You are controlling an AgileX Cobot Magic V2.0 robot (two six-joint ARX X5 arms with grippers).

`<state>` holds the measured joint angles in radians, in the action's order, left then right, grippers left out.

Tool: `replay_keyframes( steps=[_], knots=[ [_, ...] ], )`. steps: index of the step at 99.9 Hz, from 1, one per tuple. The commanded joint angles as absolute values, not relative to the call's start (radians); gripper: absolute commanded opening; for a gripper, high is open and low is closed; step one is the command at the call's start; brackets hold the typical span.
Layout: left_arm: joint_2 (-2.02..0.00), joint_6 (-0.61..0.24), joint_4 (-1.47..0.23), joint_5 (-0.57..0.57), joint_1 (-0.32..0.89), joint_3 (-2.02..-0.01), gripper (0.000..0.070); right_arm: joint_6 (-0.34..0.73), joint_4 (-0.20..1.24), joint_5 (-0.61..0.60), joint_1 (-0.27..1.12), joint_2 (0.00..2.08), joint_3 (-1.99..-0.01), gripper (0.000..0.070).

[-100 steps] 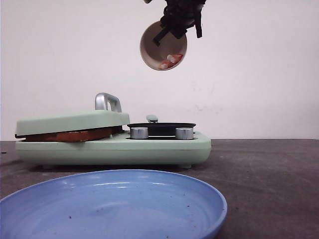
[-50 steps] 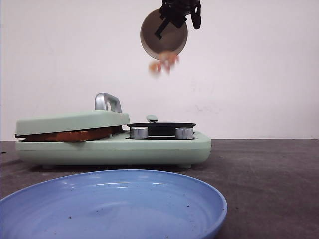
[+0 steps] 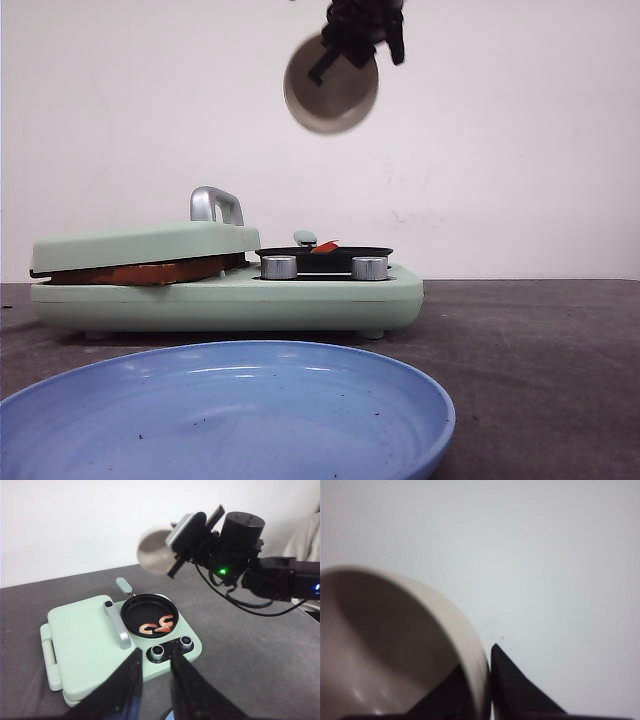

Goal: Make breakfast with bread and shrimp
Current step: 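Lift the bowl over the frying pan and tip the shrimp in, then set the empty bowl back on the table and release it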

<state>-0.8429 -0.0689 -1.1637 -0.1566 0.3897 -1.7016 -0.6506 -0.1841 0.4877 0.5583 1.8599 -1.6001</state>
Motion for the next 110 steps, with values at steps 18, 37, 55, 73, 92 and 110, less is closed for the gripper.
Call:
replay_keyframes(
  steps=[18,37,55,73,92,110],
  knots=[
    [-0.849,-0.06,-1.121,-0.154,0.395,-1.72,0.0012,0.053,0.352,0.263,0.345,1.721,-1.65,0.0],
    [-0.85,-0.06,-1.101,-0.154,0.395,-1.719,0.0012,0.16,0.741,-0.034,0.113,1.726,-1.649,0.0],
    [-0.85,-0.06,-1.1,-0.154,0.395,-1.719,0.0011,0.117,0.92,-0.114,0.019,1.781,-1.622,0.0],
    [-0.849,-0.061,-1.102,-0.154,0.395,-1.719,0.0012,0.129,0.831,-0.111,0.001,1.784,-1.492,0.0],
    [-0.849,-0.064,-1.107,-0.154,0.395,-1.719,0.0011,0.132,0.736,-0.113,0.003,1.784,-1.352,0.0],
    [-0.849,-0.064,-1.108,-0.154,0.395,-1.719,0.0011,0.132,0.703,-0.112,0.004,1.784,-1.293,0.0258]
  ],
)
